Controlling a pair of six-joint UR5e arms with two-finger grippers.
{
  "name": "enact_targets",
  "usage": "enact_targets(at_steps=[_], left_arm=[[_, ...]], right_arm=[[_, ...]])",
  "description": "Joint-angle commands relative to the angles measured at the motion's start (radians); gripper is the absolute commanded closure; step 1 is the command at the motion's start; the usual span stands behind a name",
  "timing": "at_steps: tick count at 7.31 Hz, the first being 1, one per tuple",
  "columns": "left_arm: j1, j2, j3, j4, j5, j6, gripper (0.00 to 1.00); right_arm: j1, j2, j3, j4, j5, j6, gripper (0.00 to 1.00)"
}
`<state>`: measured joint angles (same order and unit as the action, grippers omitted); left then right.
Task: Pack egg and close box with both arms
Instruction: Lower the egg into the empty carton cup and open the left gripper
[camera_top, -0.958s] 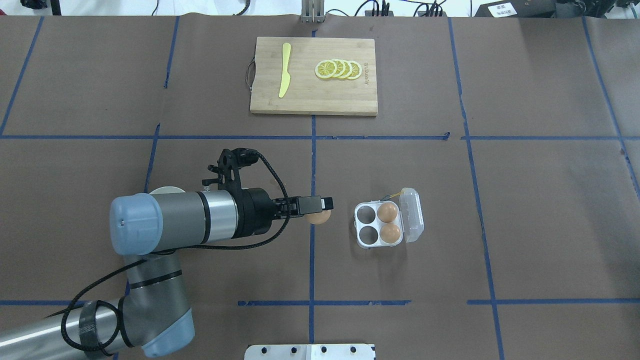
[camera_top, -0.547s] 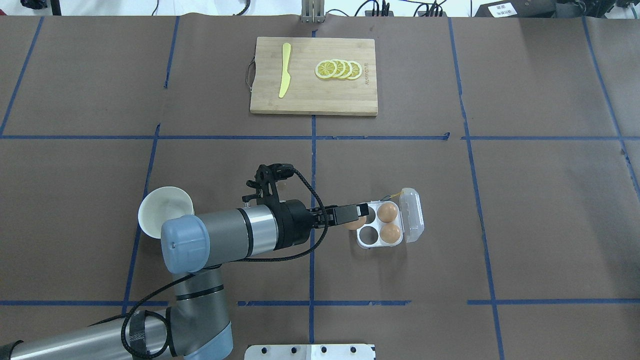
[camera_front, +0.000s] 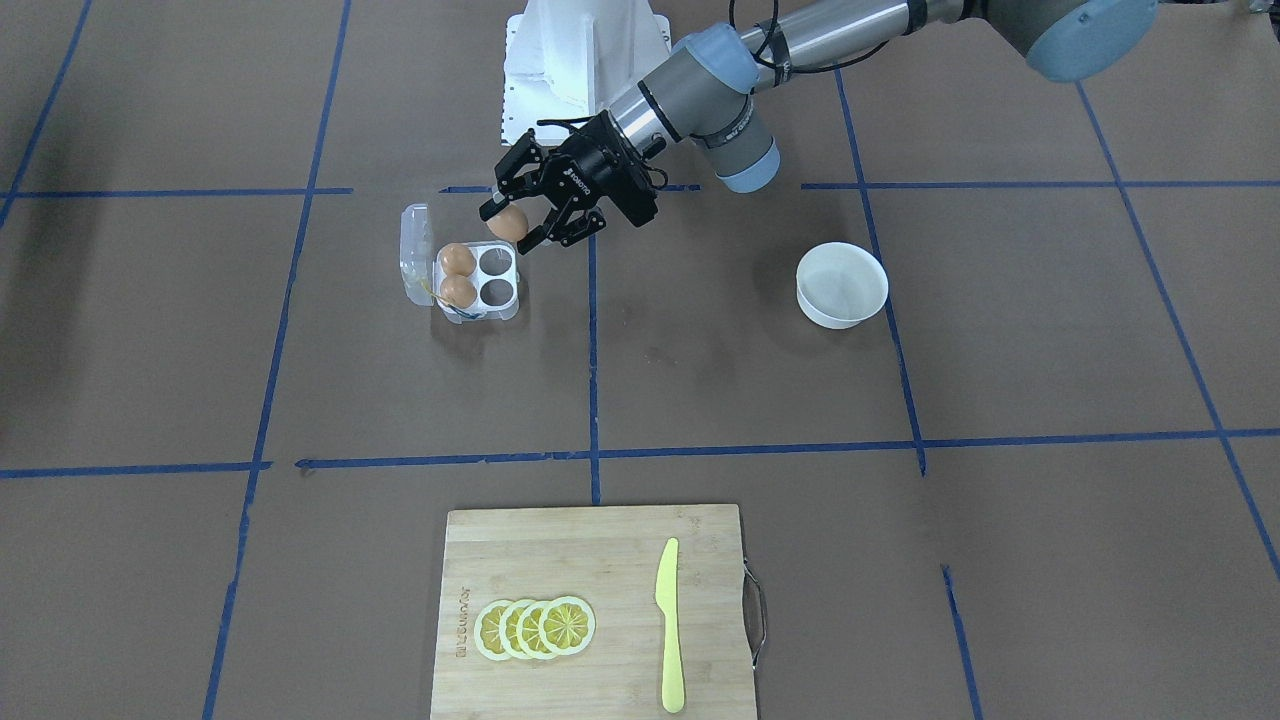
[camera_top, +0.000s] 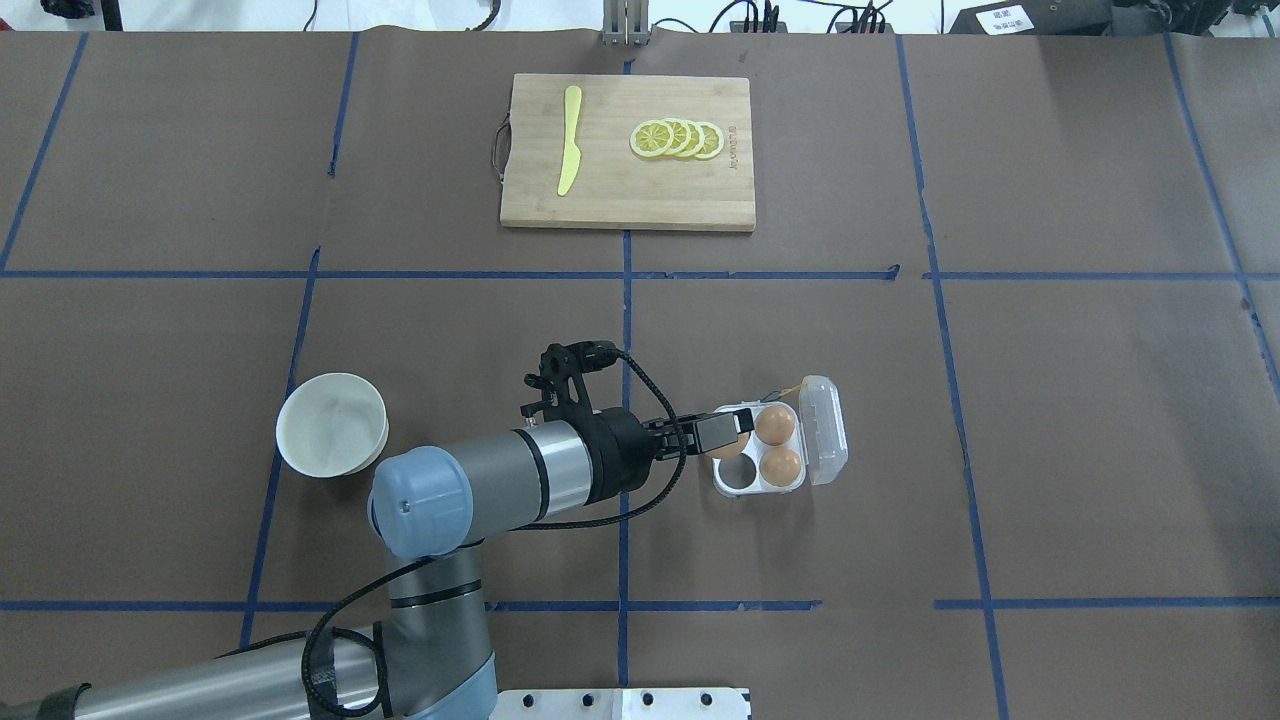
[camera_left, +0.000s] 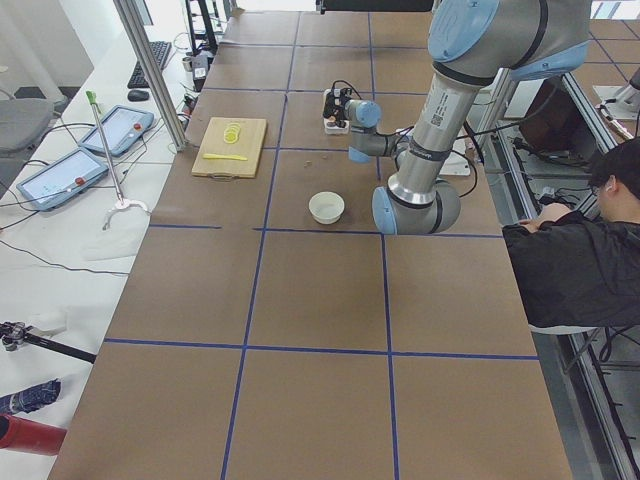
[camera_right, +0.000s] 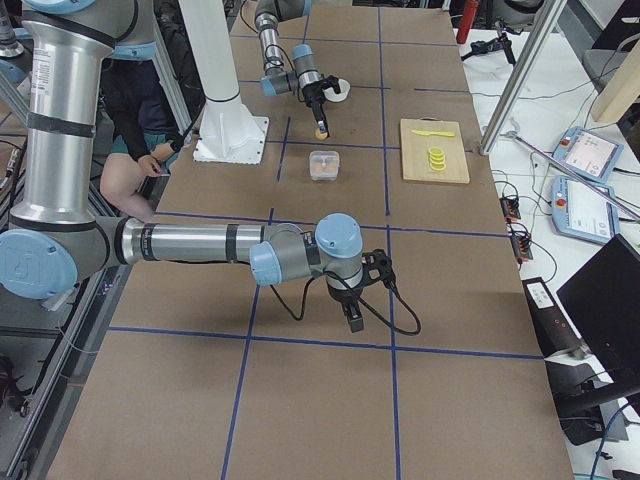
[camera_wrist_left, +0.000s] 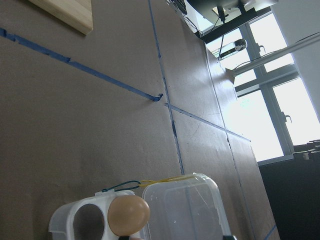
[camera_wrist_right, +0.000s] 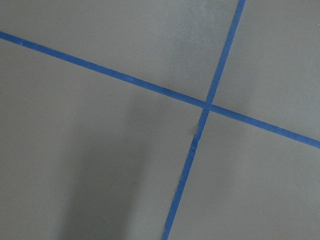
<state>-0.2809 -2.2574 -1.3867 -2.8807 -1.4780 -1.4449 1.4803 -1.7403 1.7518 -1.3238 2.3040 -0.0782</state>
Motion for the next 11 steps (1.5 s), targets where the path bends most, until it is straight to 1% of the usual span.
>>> enact_targets(at_steps=[1,2,3,9,10,11], left_arm=[[0.008,-0.028,0.057,0.0,0.03,0.014,0.78],[0.008,-0.057,0.089,0.0,0.041,0.026,0.77],[0.014,-0.056,0.092,0.0,0.041,0.026,0.75],[0.042,-0.057,0.1,0.001,0.061,0.026,0.72],[0.042,-0.057,0.101,0.001,0.068,0.026,0.71],[0.045,-0.057,0.107,0.001,0.073,0.026,0.66]], right_arm=[[0.0,-0.001,0.0,0.0,0.0,0.0,0.0],[0.0,-0.001,0.0,0.0,0.0,0.0,0.0],[0.0,-0.001,0.0,0.0,0.0,0.0,0.0],[0.0,-0.001,0.0,0.0,-0.002,0.0,0.0],[0.0,-0.001,0.0,0.0,-0.002,0.0,0.0],[0.0,-0.001,0.0,0.0,-0.002,0.0,0.0]])
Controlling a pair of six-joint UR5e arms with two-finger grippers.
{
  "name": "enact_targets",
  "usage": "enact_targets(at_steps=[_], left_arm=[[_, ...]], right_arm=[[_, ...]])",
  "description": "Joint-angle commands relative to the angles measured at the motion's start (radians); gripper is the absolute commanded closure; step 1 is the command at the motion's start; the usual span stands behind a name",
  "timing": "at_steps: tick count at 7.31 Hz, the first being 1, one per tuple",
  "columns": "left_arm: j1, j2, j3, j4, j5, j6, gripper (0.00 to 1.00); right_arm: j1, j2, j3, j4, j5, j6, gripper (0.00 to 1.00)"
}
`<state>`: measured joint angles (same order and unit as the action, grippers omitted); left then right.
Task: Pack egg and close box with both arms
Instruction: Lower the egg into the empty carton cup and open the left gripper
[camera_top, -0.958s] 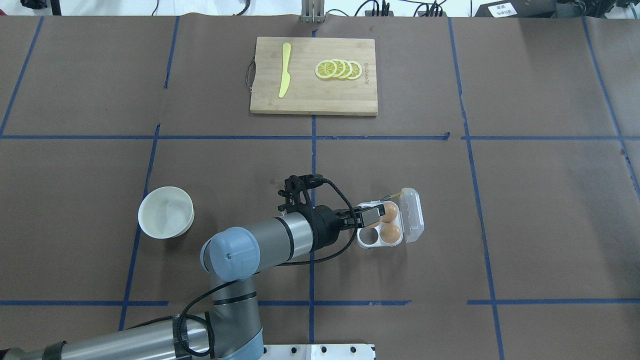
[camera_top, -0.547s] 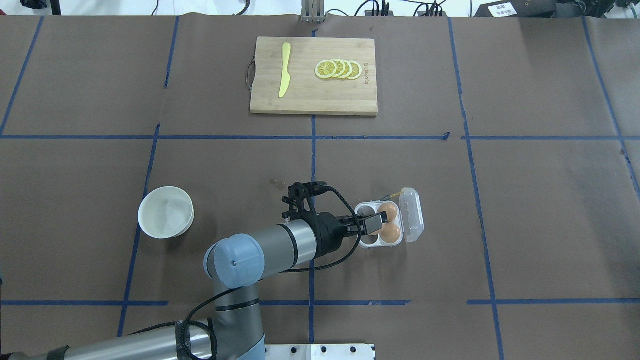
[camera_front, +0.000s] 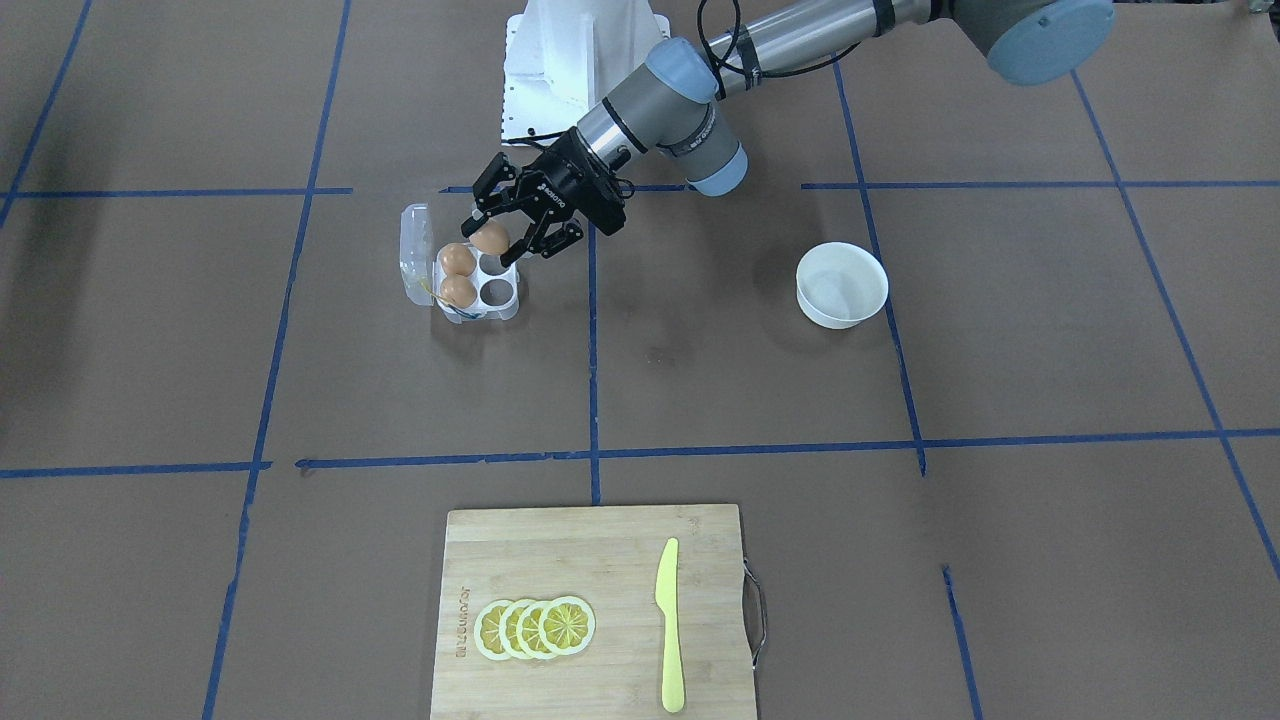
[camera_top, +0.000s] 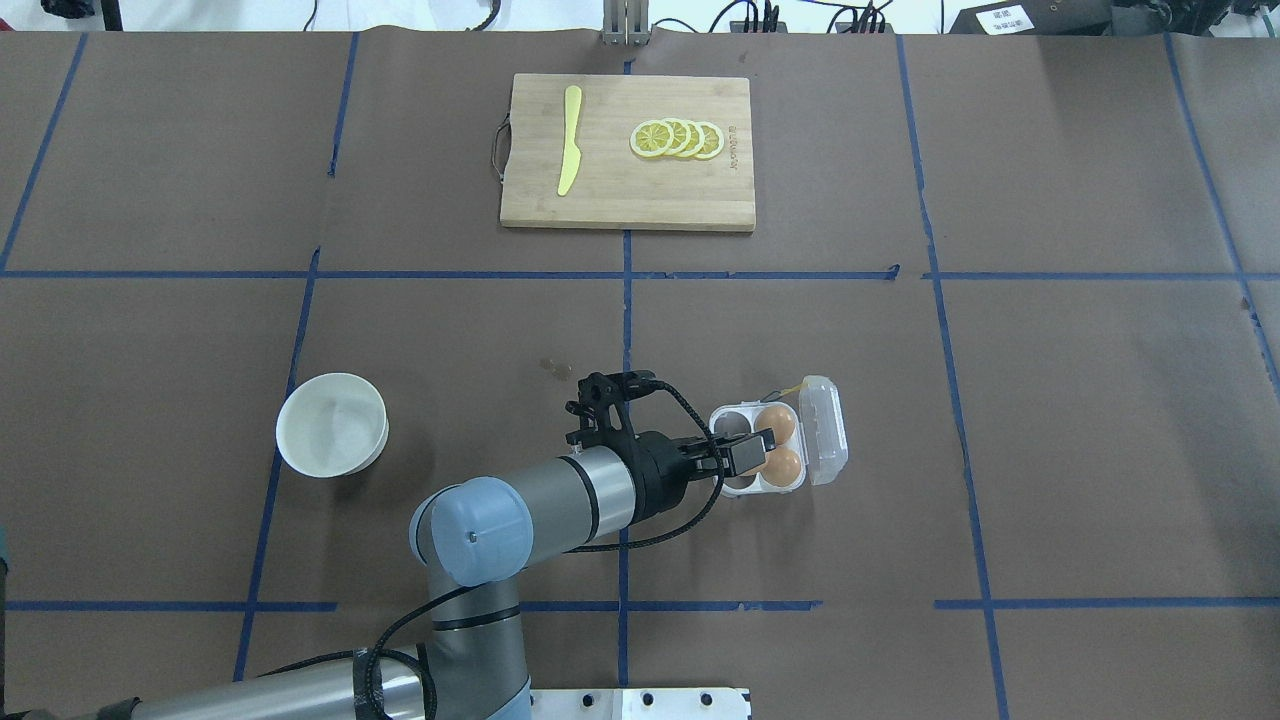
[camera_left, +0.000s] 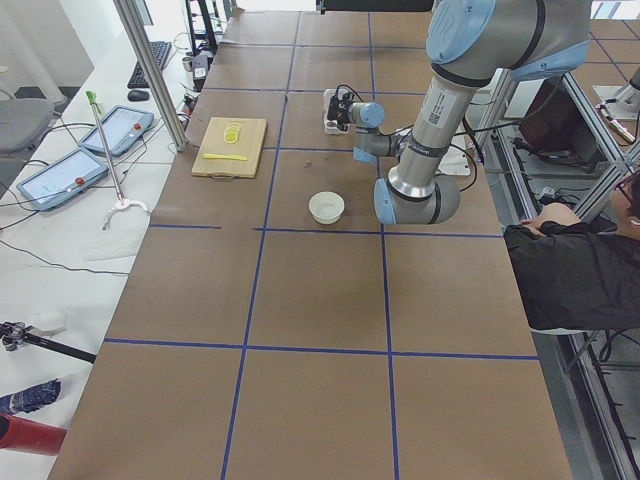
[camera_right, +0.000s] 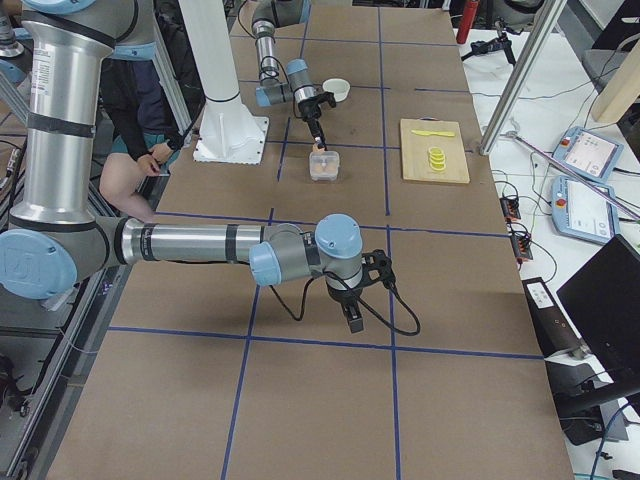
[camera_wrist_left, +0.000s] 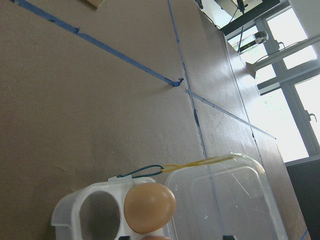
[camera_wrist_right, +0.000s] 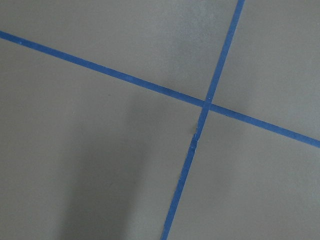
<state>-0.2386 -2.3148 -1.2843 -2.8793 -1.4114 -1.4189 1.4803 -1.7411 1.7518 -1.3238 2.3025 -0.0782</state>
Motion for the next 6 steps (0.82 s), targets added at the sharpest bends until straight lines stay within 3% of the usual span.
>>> enact_targets(at_steps=[1,6], left_arm=[[0.007,0.0,0.008,0.002,0.006,0.0,0.66],[0.015,-0.006,0.011,0.0,0.048,-0.027,0.65]], right_arm=[[0.0,0.0,0.0,0.0,0.002,0.0,0.0],[0.0,0.0,0.0,0.0,0.002,0.0,0.0]])
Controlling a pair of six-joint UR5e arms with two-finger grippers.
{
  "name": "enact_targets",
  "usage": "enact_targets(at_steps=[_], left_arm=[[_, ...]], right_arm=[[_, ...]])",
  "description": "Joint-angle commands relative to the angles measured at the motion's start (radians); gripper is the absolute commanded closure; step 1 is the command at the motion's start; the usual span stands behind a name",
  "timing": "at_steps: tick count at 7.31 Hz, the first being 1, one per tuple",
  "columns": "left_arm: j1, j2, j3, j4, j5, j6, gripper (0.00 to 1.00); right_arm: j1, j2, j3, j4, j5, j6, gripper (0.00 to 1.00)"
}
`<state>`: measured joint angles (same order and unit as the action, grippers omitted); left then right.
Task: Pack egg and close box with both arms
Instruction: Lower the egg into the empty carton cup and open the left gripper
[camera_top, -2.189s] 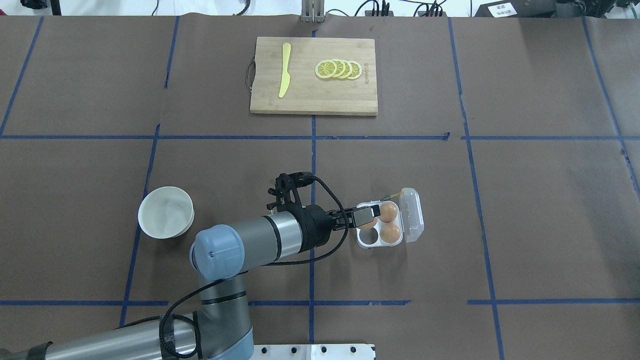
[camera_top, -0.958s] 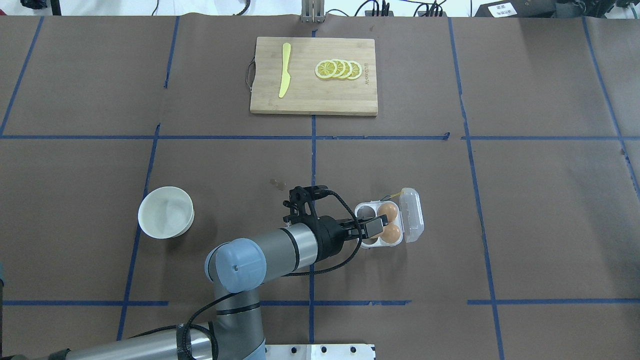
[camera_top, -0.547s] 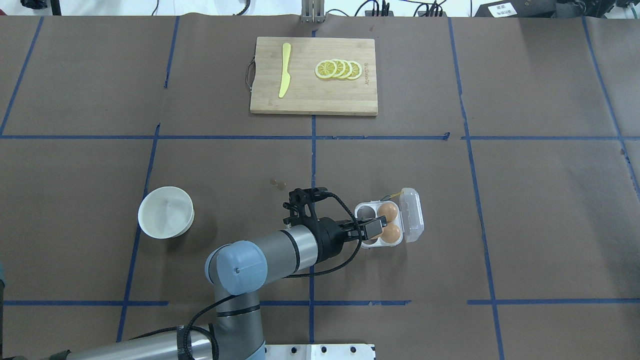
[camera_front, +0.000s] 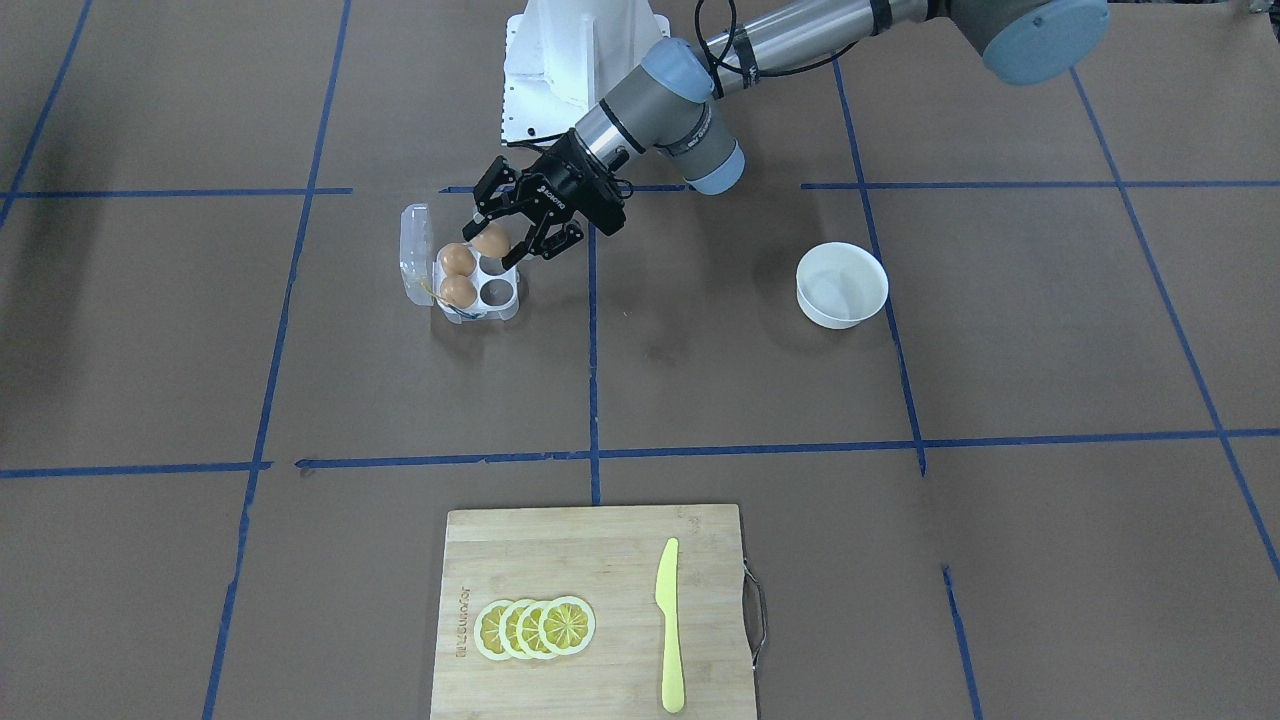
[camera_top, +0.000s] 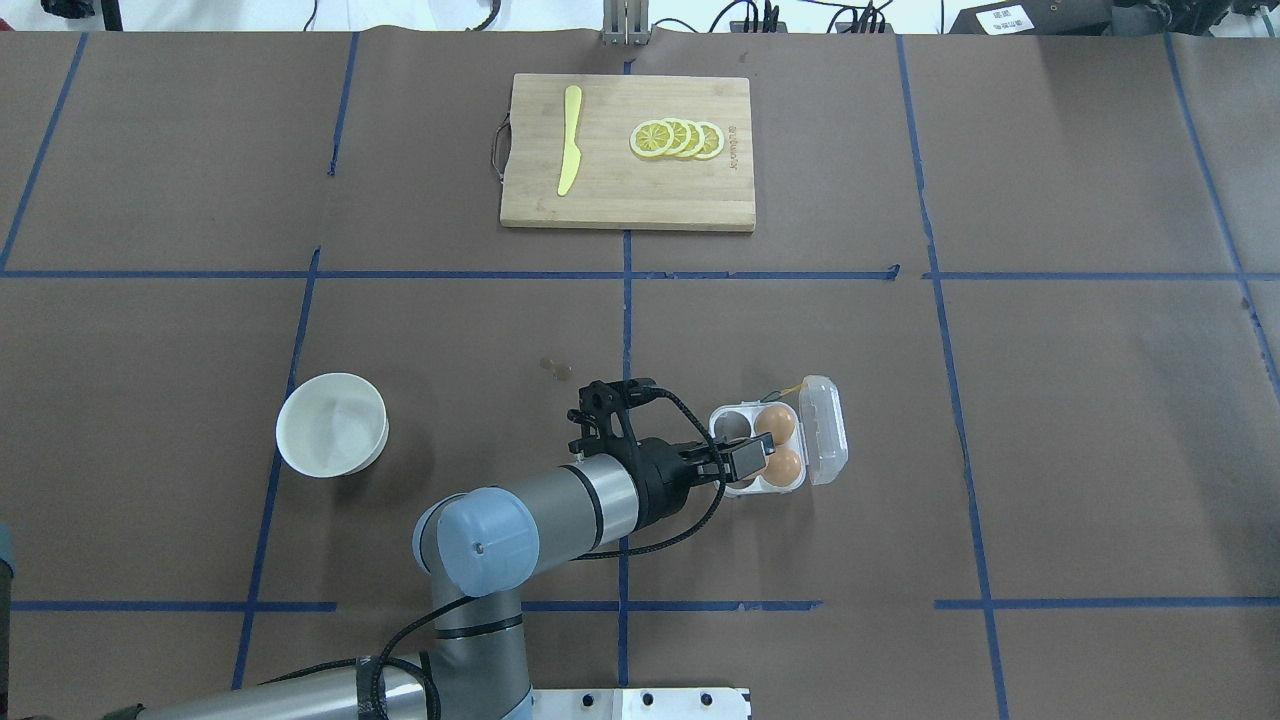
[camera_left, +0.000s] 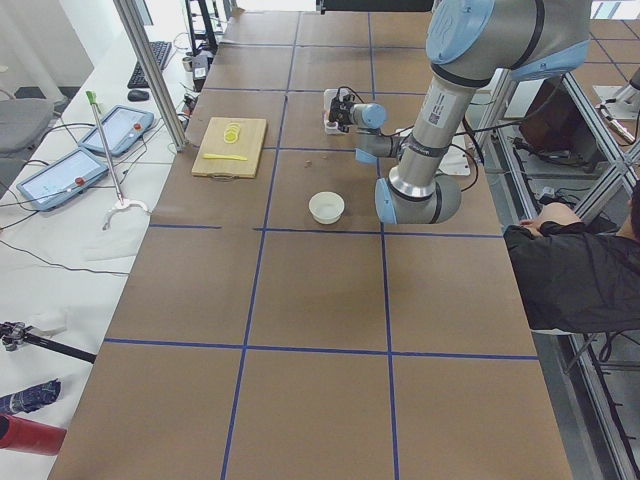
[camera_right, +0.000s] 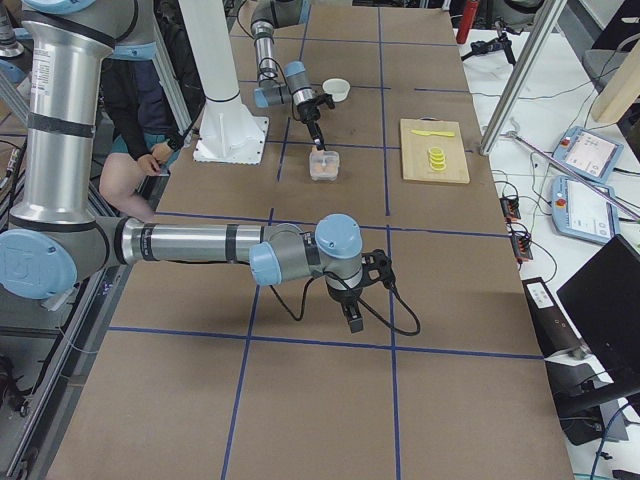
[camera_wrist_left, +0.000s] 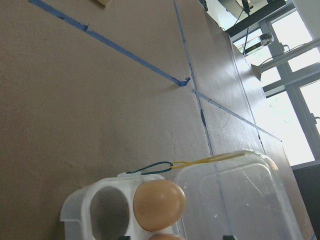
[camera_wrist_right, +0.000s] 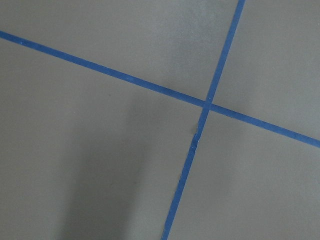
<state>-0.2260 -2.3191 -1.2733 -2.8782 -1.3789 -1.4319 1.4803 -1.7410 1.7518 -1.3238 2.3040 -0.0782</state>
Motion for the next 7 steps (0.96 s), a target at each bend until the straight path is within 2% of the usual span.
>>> enact_targets(at_steps=[1,3,7], left_arm=[[0.002,-0.008,-0.001,-0.001,0.018,-0.074,0.65],[0.007,-0.01,-0.001,0.0,0.02,-0.136,0.64],[0.008,-0.008,-0.001,0.004,0.018,-0.137,0.45]], right_arm=[[0.0,0.0,0.0,0.0,-0.002,0.0,0.0],[0.0,0.0,0.0,0.0,0.0,0.0,0.0],[0.0,0.0,0.0,0.0,-0.002,0.0,0.0]])
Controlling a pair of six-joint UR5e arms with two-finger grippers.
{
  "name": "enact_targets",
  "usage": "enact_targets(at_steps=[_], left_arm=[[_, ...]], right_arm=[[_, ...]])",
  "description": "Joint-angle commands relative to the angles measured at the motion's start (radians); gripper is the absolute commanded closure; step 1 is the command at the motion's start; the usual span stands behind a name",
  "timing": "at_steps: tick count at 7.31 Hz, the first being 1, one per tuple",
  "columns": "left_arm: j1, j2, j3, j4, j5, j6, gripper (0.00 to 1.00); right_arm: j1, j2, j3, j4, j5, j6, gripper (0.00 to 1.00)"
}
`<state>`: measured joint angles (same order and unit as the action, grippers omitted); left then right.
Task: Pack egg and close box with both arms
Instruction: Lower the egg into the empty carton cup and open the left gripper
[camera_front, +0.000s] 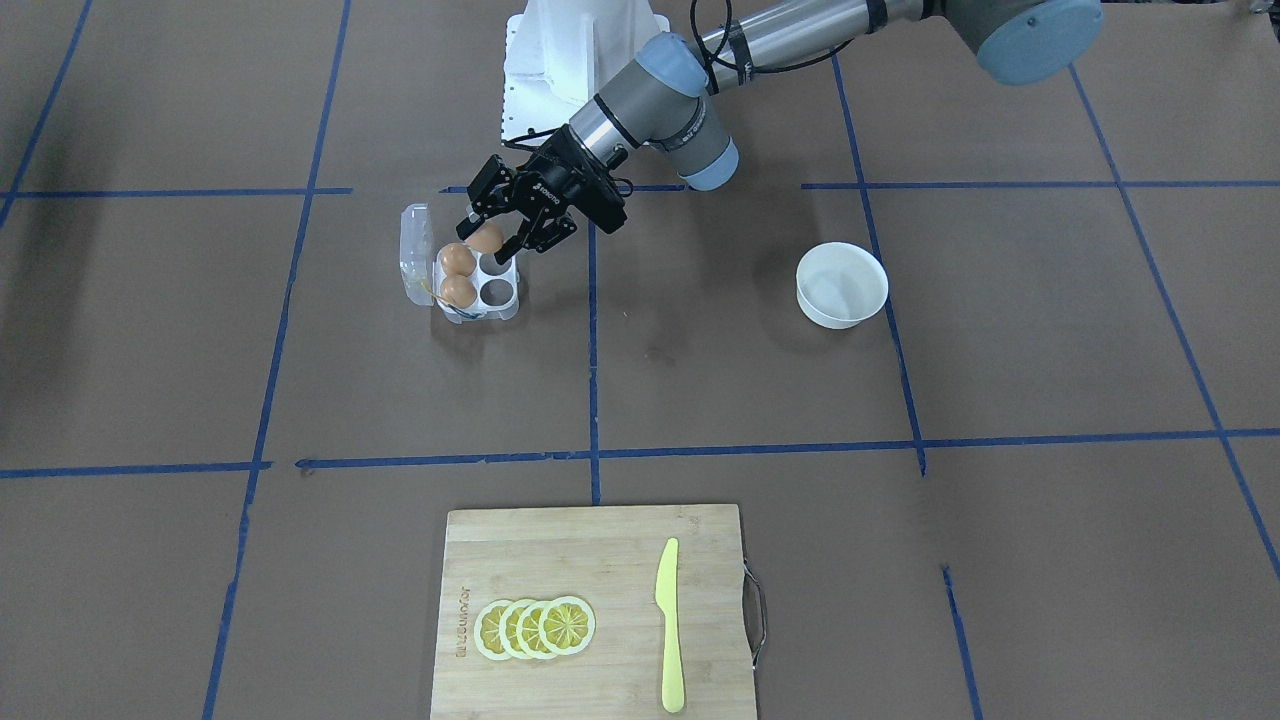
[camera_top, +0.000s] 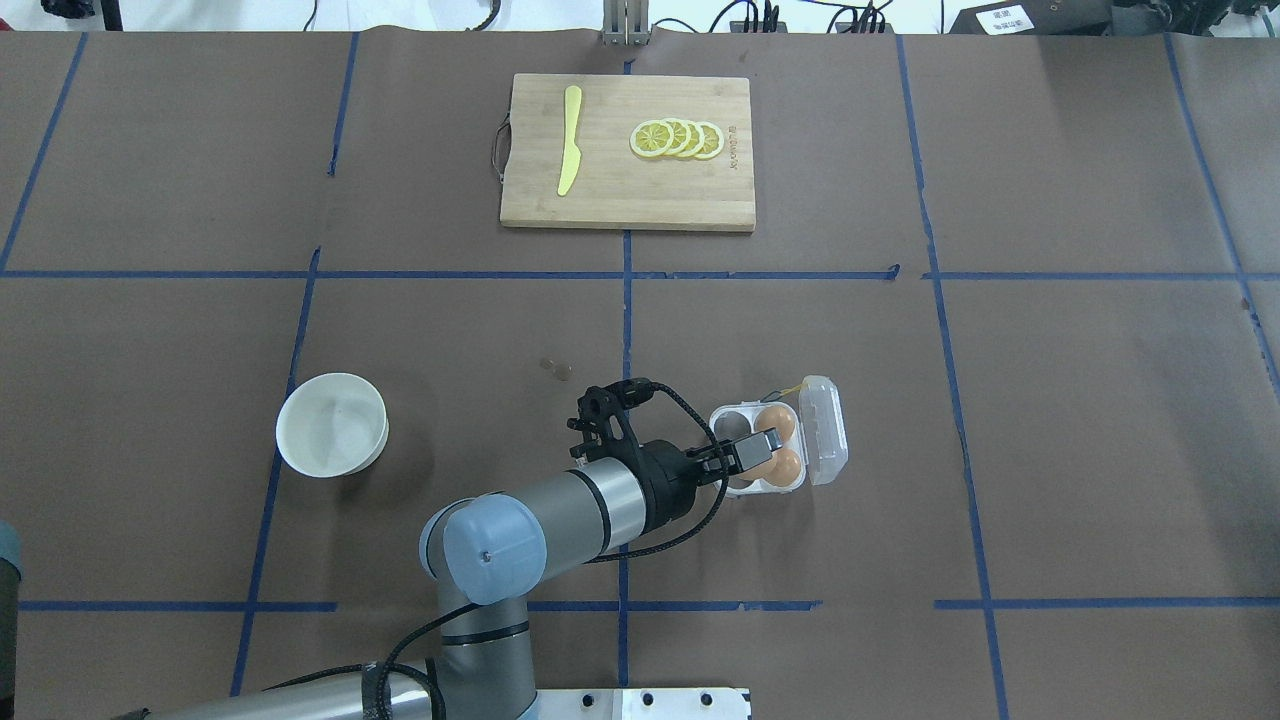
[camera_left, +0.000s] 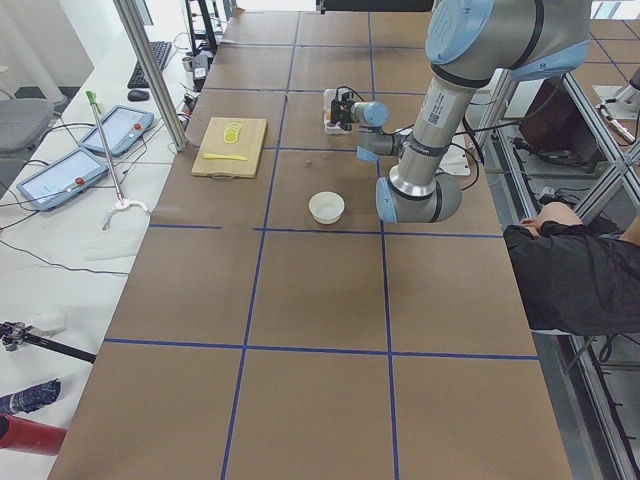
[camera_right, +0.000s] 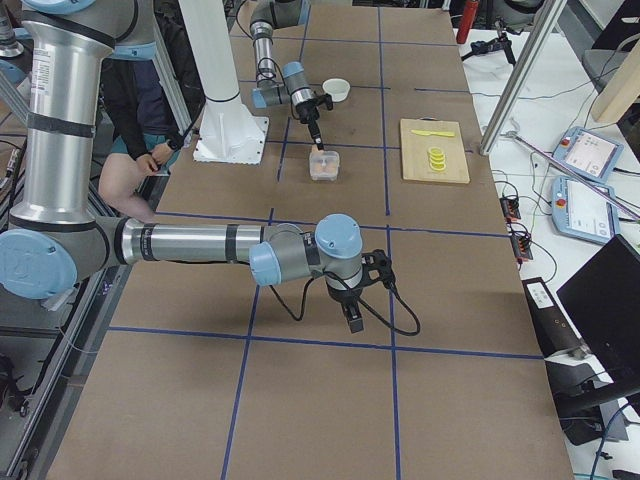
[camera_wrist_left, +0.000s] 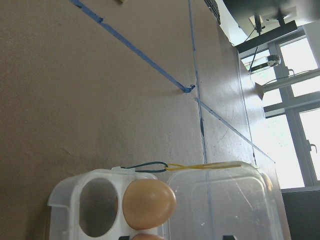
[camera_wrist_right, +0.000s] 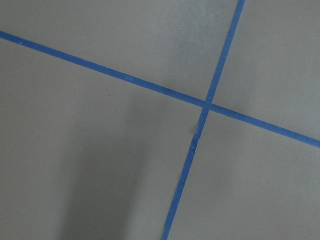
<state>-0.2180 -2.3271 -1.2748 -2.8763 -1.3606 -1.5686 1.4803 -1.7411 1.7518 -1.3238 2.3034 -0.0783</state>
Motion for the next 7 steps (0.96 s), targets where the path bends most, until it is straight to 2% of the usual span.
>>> enact_targets(at_steps=[1,4,7], left_arm=[[0.002,0.0,0.0,0.002,0.0,0.001,0.42],[0.002,0.0,-0.001,0.003,-0.002,0.005,0.33],[0.002,0.002,-0.002,0.003,-0.002,0.007,0.3]], right_arm=[[0.0,0.0,0.0,0.0,-0.001,0.0,0.0],[0.0,0.0,0.0,0.0,-0.001,0.0,0.0],[0.0,0.0,0.0,0.0,0.001,0.0,0.0]])
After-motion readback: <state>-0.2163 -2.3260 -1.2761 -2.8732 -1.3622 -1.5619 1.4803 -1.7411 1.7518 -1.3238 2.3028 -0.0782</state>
